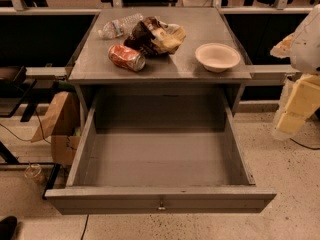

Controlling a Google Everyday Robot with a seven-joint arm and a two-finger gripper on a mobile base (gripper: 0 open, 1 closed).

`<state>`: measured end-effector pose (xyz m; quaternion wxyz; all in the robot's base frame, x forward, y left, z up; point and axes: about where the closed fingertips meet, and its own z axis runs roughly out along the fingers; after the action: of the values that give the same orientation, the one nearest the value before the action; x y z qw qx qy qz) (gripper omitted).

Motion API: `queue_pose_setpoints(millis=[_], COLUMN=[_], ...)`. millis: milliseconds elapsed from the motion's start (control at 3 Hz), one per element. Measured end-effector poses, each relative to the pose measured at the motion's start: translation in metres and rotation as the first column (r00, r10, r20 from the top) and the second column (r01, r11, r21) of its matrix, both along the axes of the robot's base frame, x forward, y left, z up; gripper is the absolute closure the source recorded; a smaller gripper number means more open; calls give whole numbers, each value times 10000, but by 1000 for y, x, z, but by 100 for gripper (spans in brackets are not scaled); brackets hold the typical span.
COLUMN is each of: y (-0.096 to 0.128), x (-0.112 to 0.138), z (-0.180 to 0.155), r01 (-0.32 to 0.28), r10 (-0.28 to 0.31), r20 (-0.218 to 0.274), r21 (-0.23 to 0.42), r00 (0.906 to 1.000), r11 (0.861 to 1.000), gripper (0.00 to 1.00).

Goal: Place coke can into top drawer

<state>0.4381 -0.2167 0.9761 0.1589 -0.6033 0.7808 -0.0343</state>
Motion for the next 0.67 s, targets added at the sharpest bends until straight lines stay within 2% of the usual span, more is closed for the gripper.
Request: queue_pose_setpoints(millis=[333,667], y=[0,10], x=[0,15], z=[0,18], r01=[0,33], r10=[0,-20], r20=[8,653], r21=[-2,-205], r00=[10000,9979], r11=[10000,9998], gripper=[0,0])
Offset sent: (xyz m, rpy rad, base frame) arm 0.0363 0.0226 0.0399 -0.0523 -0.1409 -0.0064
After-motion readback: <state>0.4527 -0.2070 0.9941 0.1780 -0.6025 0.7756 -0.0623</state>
